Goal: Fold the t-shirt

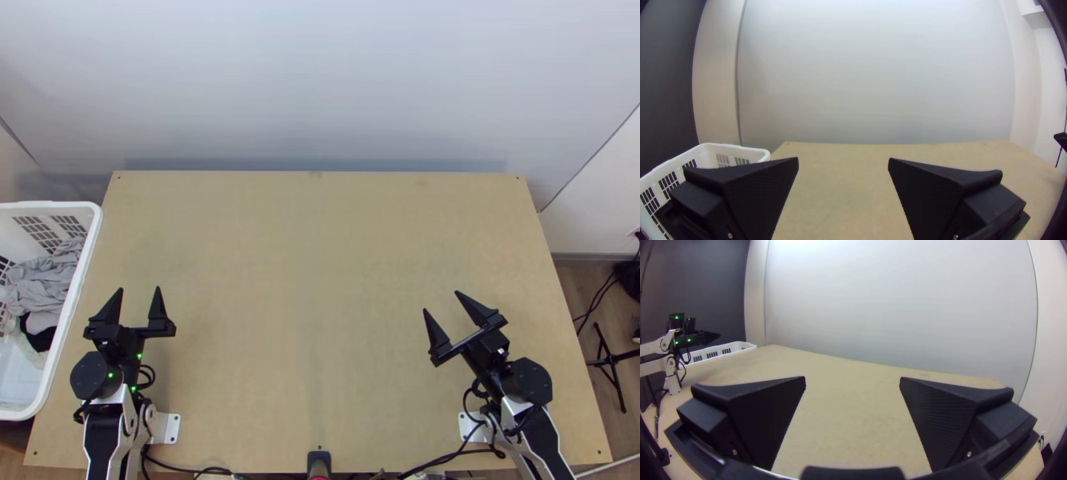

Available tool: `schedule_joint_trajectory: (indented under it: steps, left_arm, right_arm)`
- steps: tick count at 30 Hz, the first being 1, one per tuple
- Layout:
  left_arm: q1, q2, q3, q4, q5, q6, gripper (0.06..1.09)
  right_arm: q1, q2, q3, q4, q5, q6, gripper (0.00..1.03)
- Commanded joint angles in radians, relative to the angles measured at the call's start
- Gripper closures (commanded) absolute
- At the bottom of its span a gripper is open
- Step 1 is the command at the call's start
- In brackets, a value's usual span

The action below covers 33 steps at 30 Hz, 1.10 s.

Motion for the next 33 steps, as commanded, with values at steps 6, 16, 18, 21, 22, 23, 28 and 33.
schedule_joint_trajectory:
  steps: [6,16,18,21,22,23,28,33]
  left_arm:
    - [0.000,0.000,0.000,0.001,0.000,0.000,0.10]
    - [0.000,0.000,0.000,0.001,0.000,0.000,0.10]
    - [0.000,0.000,0.000,0.001,0.000,0.000,0.10]
    - [-0.050,0.000,0.000,-0.001,0.000,-0.018,0.10]
    - [-0.063,0.000,0.000,0.001,0.000,-0.040,0.10]
    - [-0.069,0.000,0.000,0.001,0.000,-0.055,0.10]
    - [-0.073,0.000,0.000,0.001,0.000,-0.074,0.10]
    - [-0.073,0.000,0.000,-0.001,0.000,-0.225,0.10]
  right_arm:
    - [0.000,0.000,0.000,0.000,0.000,0.000,0.04]
    - [0.000,0.000,0.000,0.000,0.000,0.000,0.04]
    - [0.000,0.000,0.000,0.000,0.000,0.000,0.04]
    - [0.000,0.000,0.000,0.001,0.000,0.000,0.04]
    - [0.000,0.000,0.000,0.000,0.000,0.000,0.04]
    - [0.000,0.000,0.000,0.001,0.000,0.000,0.04]
    - [0.000,0.000,0.000,0.001,0.000,0.000,0.04]
    - [0.003,-0.001,0.000,0.001,0.000,0.011,0.04]
